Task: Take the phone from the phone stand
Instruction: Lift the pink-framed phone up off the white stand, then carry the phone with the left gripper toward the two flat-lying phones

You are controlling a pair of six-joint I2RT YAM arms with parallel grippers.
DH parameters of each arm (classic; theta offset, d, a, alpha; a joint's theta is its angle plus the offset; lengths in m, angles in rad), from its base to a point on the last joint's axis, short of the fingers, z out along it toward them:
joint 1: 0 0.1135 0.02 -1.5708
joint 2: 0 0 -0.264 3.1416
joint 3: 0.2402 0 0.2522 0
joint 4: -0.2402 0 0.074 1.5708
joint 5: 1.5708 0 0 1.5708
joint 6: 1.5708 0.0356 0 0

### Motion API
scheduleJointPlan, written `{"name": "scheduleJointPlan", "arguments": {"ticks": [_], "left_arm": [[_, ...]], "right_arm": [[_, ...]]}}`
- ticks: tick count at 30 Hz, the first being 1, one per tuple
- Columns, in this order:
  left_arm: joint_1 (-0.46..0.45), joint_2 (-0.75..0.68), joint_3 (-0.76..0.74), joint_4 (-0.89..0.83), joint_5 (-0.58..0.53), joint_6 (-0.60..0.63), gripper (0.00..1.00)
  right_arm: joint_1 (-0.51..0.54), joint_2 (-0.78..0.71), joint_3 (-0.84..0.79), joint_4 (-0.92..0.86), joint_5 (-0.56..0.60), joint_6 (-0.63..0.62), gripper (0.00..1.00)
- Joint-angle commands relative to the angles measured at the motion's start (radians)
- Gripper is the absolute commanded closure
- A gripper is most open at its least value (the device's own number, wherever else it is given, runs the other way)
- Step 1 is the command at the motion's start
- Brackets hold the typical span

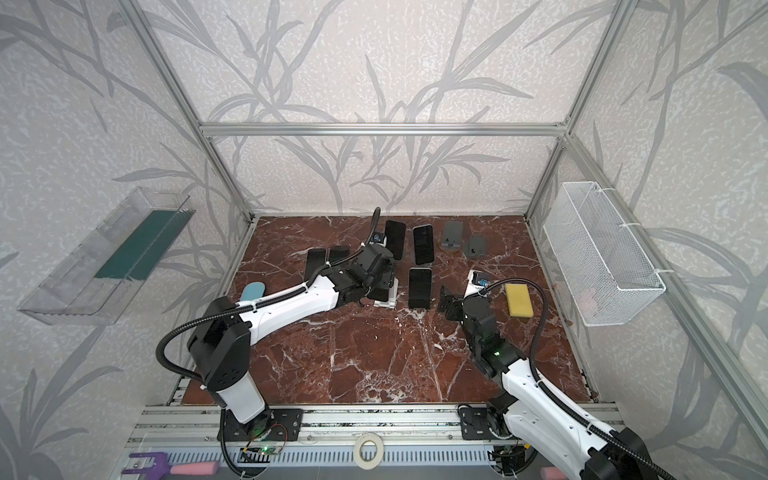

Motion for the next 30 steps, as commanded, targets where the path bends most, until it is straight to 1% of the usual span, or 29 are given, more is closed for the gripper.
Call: {"name": "scheduleJointPlan", "arguments": {"ticks": [1, 4, 9, 16, 19, 21, 24, 30], "left_arm": [[0.011, -0.087, -0.011, 0.011, -0.034, 0.027, 0.38], [0.032, -0.131, -0.027, -0.008, -0.032, 0.033, 0.38], [0.097, -0.219, -0.082, -0.043, -0.006, 0.035, 0.38], [0.23, -0.361, -0.22, -0.073, 0.065, -0.004, 0.38], [0.286, -0.398, -0.249, -0.113, 0.091, 0.01, 0.38], [0.336, -0.418, -0.259, -0.142, 0.11, 0.027, 0.38], [0.431, -0.458, -0.261, -0.194, 0.183, 0.033, 0.38], [0.533, -0.503, -0.216, -0.295, 0.196, 0.091, 0.38]], "right_arm": [[0.003, -0.013, 0.022, 0.01, 0.0, 0.003, 0.06], [0.003, -0.014, 0.022, 0.012, -0.007, 0.004, 0.07], [0.003, -0.035, 0.02, 0.011, -0.021, 0.007, 0.07], [0.003, -0.03, 0.011, 0.033, -0.036, 0.006, 0.07], [0.004, -0.031, 0.012, 0.029, -0.032, 0.006, 0.07], [0.005, -0.033, 0.009, 0.029, -0.026, 0.009, 0.07], [0.005, -0.027, 0.009, 0.032, -0.023, 0.009, 0.07], [0.004, -0.015, 0.01, 0.033, -0.029, 0.013, 0.08]]}}
